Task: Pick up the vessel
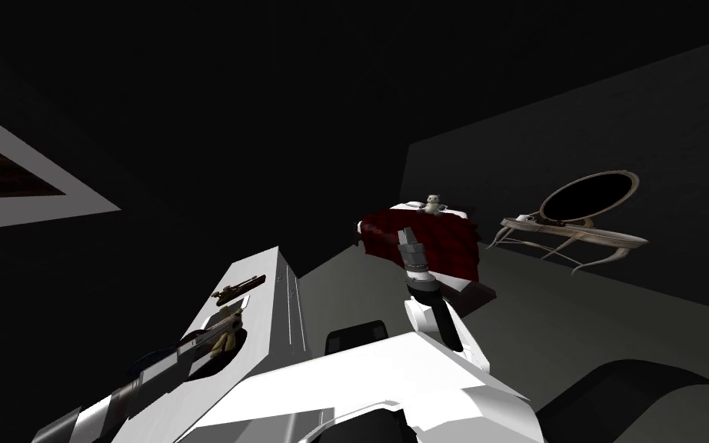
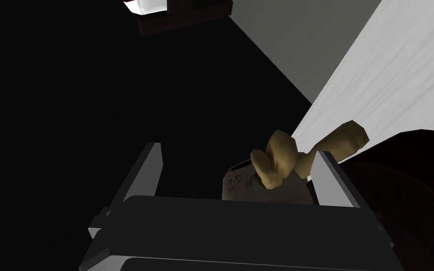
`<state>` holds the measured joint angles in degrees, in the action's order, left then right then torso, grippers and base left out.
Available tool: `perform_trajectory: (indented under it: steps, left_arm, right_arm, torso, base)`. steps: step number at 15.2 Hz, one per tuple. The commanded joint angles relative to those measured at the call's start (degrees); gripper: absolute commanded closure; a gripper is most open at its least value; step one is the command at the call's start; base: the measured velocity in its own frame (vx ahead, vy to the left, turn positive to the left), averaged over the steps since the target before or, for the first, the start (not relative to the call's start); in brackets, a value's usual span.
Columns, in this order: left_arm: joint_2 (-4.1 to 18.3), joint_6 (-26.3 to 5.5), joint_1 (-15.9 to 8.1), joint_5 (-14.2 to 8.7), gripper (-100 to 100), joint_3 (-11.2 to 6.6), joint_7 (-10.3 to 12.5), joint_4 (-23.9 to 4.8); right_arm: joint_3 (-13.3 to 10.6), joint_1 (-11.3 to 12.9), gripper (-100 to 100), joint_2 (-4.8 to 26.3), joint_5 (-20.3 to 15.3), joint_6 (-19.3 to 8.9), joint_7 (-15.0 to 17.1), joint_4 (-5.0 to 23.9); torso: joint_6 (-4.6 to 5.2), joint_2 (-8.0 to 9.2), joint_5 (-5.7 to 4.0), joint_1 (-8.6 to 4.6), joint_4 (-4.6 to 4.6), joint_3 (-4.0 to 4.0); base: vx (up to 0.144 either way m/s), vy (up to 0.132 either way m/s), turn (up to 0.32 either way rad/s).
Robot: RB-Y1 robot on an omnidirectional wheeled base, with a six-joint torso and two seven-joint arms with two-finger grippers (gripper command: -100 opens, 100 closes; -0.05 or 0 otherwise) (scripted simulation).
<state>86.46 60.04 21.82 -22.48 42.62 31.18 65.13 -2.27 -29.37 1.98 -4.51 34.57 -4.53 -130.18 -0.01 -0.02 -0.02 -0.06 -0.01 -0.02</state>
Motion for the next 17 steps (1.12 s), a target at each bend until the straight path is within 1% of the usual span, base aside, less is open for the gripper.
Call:
perform_trajectory:
  steps: [1, 5, 6, 7, 8, 9, 10, 11, 12, 13, 14, 15, 16, 17]
  left_arm:
    - [0.07, -0.03, 0.2, -0.18, -100, -0.04, -0.12, 0.13]
    - [0.07, -0.03, 0.2, -0.18, -100, -0.04, -0.12, 0.13]
    - [-1.4, -2.9, 2.27, 1.43, -100, -2.91, 0.07, 2.99]
    - [-1.4, -3.72, 2.27, 1.43, -100, -3.22, 0.07, 4.32]
    - [-1.4, -4.86, 2.27, 1.43, -100, -3.22, 0.07, 4.79]
    - [-1.4, -4.86, 2.27, 1.43, -100, -3.22, 0.07, 4.79]
    - [-2.86, -7.0, 4.35, 3.03, -100, -5.93, 0.26, 7.33]
    - [-2.86, -8.07, 4.35, 3.03, -100, -6.41, 0.26, 8.49]
    - [-2.86, -9.2, 4.35, 3.03, -100, -6.41, 0.26, 9.45]
    - [-2.86, -9.68, 4.35, 3.03, -100, -6.41, 0.26, 9.45]
    - [-4.33, -11.12, 6.42, 4.64, -100, -9.02, 0.44, 11.44]
    - [-4.33, -12.23, 6.42, 4.64, -100, -9.59, 0.44, 12.62]
    - [-4.33, -13.43, 6.42, 4.64, -100, -9.59, 0.44, 14.0]
    - [-4.33, -14.48, 6.42, 4.64, -100, -9.59, 0.44, 14.11]
  right_arm:
    - [0.0, 0.0, 0, 0.0, 0.0, 0.0, 0.0, 0.0]
    - [0.0, 0.0, 0, 0.0, 0.0, 0.0, 0.0, 0.0]
    - [0.0, 0.0, 0, 0.0, 0.0, 0.0, 0.0, 0.0]
    - [0.0, 0.01, 0, 0.01, 0.0, 0.0, 0.0, 0.0]
    - [0.01, 0.01, 0, 0.01, 0.0, 0.0, 0.0, 0.0]
    - [0.01, 0.01, 0, 0.01, 0.0, 0.0, 0.0, 0.0]
    - [0.01, 0.0, 0, 0.01, 0.0, 0.0, 0.0, 0.0]
    - [0.01, 0.01, 0, 0.01, 0.0, 0.0, 0.0, 0.0]
    - [0.01, 0.01, 0, 0.01, 0.0, 0.0, 0.0, 0.0]
    - [0.01, 0.01, 0, 0.01, 0.0, 0.0, 0.0, 0.0]
    - [0.0, 0.01, 0, 0.0, 0.0, 0.0, 0.0, 0.0]
    - [0.0, 0.01, 0, 0.01, 0.0, 0.0, 0.0, 0.0]
    - [0.01, 0.01, 0, 0.01, 0.0, 0.0, 0.0, 0.0]
    - [0.01, 0.01, 0, 0.01, 0.0, 0.0, 0.0, 0.0]
  torso:
    - [0.0, 0.0, 0.0, 0.0, 0.0, 0.0]
    - [-0.01, 0.09, 0.03, 0.09, 0.02, 0.05]
    - [0.0, 0.09, 0.03, 0.1, 0.03, 0.06]
    - [0.01, 0.12, 0.05, 0.22, 0.03, 0.07]
    - [0.02, 0.17, 0.09, 0.36, 0.04, 0.1]
    - [0.01, 0.17, 0.1, 0.39, 0.04, 0.1]
    - [0.01, 0.15, 0.09, 0.33, 0.04, 0.09]
    - [0.02, 0.14, 0.1, 0.36, 0.04, 0.09]
    - [0.02, 0.15, 0.11, 0.41, 0.04, 0.09]
    - [0.05, 0.12, 0.19, 0.43, 0.01, 0.06]
    - [0.05, 0.05, 0.25, 0.44, -0.03, 0.01]
    - [0.07, 0.05, 0.3, 0.54, -0.05, 0.0]
    - [0.07, 0.05, 0.33, 0.64, -0.04, 0.0]
    - [0.06, 0.01, 0.34, 0.66, -0.05, -0.03]
  base:
    - [0.0, 0.0, 0.0]
    - [-0.007, 0.01, 0.022]
    - [-0.018, 0.061, -0.037]
    - [-0.038, 0.1, -0.074]
    - [-0.03, 0.082, -0.044]
    - [-0.014, 0.049, -0.016]
    - [-0.015, 0.073, -0.065]
    - [-0.023, 0.093, -0.073]
    - [-0.022, 0.074, -0.015]
    - [-0.016, 0.041, 0.002]
    - [-0.04, 0.061, -0.062]
    - [-0.044, 0.085, -0.078]
    - [-0.027, 0.071, -0.029]
    - [-0.013, 0.044, 0.002]
